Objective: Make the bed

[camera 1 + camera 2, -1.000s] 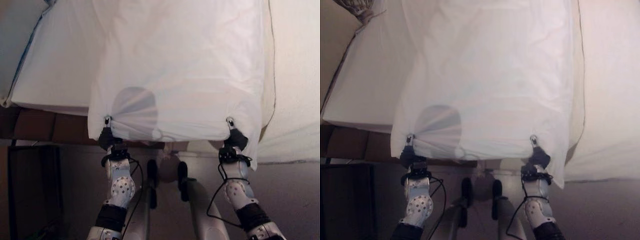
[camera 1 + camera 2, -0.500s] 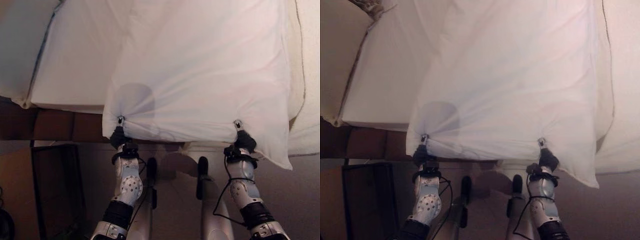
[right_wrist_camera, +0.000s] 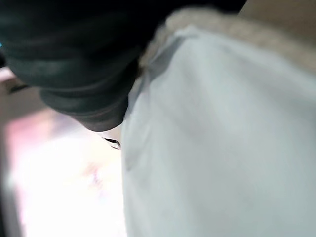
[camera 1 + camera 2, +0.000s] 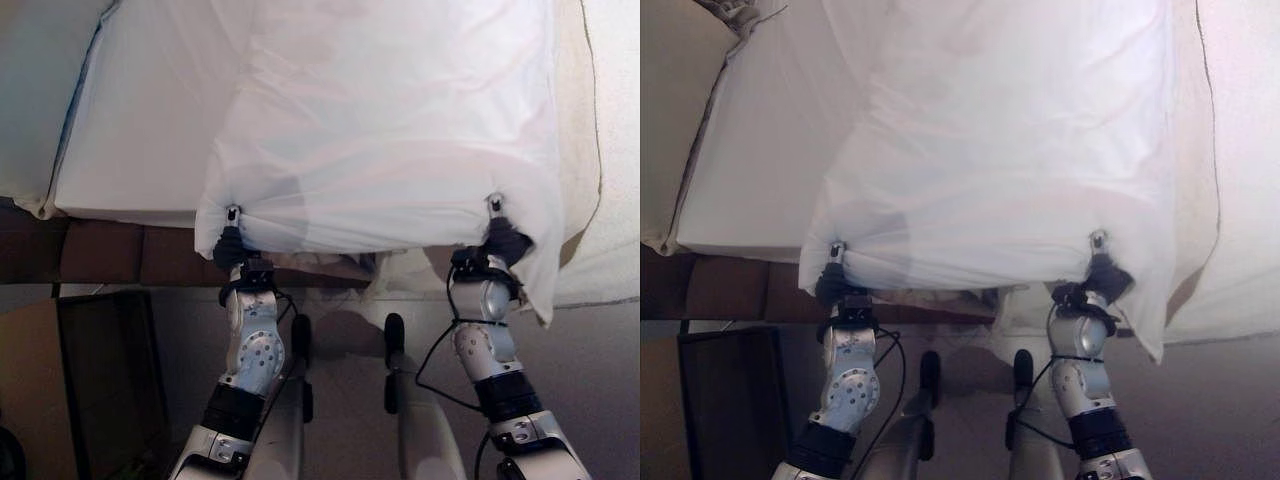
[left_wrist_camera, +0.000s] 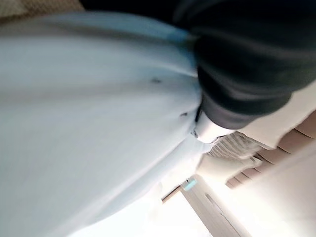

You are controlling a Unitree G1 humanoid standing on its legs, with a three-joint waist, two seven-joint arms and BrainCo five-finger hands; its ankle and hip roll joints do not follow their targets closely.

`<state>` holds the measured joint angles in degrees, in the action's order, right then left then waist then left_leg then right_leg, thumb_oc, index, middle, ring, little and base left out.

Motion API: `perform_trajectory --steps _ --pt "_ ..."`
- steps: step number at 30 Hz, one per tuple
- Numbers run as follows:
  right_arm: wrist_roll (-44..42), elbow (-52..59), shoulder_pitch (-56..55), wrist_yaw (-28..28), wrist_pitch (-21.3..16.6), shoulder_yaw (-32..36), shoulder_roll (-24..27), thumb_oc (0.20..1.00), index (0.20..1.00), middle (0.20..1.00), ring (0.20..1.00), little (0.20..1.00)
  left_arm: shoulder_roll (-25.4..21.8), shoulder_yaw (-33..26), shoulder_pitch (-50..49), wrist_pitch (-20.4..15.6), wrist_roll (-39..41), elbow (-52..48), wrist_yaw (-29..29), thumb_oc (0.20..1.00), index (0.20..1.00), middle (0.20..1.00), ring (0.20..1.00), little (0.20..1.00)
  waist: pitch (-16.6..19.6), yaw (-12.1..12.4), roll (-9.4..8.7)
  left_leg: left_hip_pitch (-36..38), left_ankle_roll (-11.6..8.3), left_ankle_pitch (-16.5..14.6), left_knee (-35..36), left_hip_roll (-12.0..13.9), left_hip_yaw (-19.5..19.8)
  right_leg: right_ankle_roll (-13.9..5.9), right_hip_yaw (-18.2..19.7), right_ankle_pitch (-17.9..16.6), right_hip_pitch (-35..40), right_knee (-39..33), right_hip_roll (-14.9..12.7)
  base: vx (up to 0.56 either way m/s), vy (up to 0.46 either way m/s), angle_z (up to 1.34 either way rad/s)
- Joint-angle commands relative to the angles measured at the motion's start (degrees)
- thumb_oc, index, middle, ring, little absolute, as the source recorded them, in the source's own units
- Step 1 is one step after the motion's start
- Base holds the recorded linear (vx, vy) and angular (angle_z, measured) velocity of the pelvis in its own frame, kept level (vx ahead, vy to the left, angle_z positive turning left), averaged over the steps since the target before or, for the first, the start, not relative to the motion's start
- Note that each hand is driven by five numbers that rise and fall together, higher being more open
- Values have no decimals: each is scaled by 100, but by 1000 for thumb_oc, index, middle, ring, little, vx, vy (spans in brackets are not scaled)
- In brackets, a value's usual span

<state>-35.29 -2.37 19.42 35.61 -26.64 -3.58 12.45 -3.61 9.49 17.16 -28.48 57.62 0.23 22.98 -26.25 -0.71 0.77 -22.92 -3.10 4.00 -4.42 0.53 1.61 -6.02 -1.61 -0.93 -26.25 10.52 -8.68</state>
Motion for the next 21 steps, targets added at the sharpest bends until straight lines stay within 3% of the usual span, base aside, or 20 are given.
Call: perform_trajectory --steps 1,4,6,8,10,12,16,17,21 --pt "659 535 -466 -16 -391 955 403 200 200 200 200 200 -640 -1406 -166 -892 -88 -502 -415 200 200 200 200 200 356 -104 -153 -99 87 -476 -377 -215 -99 -286 91 -242 26 -274 -73 -89 -1 -5" --pt "397 520 -931 -673 -395 918 352 200 200 200 200 200 -514 -1481 -588 -806 266 -296 -770 200 200 200 200 200 265 -114 -199 -259 112 -463 -433 -207 -176 -305 165 -283 -137 -234 -54 -56 -6 -15" --pt "-297 33 -1420 -1382 -357 706 282 200 200 200 200 200 -439 -1446 -1028 -640 612 128 -978 200 200 200 200 200 149 -141 -186 -309 100 -405 -376 -187 -172 -294 151 -271 -162 -250 -54 -43 -24 -10" --pt "-314 21 -1417 -1399 -364 707 286 200 200 200 200 200 -442 -1449 -1027 -642 627 137 -994 200 200 200 200 200 174 -145 -189 -337 102 -382 -364 -193 -172 -296 153 -291 -190 -262 -59 -19 -11 0" --pt "-1109 -977 -1679 -1989 -159 330 171 200 200 200 200 200 -350 -1423 -1282 -459 924 980 -978 200 200 200 200 200 12 -151 -207 -347 84 -359 -372 -172 -176 -276 129 -286 -199 -237 -34 -45 -23 4" --pt "-1452 -2093 -1702 -2177 35 171 74 200 200 200 200 200 -389 -1418 -1351 -192 665 1698 -844 200 200 200 200 200 -86 -139 -220 -393 41 -320 -390 -178 -178 -280 113 -311 -214 -238 -23 -32 -8 2" --pt "-1003 -4273 -1395 -2294 558 -161 208 200 200 200 200 200 -403 -1702 -891 140 285 4060 -754 200 200 200 200 200 -156 -85 -227 -349 0 -279 -326 -142 -173 -278 81 -330 -164 -296 -22 -4 -2 -1" --pt "-950 -5097 -1225 -2483 737 -212 264 200 200 200 200 200 -490 -1797 -673 358 -44 5239 -795 200 200 200 200 200 -160 -59 -227 -316 13 -296 -324 -131 -169 -270 86 -327 -144 -294 -18 2 -4 4" --pt "-838 -6020 -1142 -2610 937 -127 239 200 200 200 200 200 -544 -1769 -630 523 -347 6184 -944 200 200 200 200 200 -103 -58 -188 -289 24 -280 -302 -128 -171 -249 96 -325 -127 -313 -25 5 3 1"
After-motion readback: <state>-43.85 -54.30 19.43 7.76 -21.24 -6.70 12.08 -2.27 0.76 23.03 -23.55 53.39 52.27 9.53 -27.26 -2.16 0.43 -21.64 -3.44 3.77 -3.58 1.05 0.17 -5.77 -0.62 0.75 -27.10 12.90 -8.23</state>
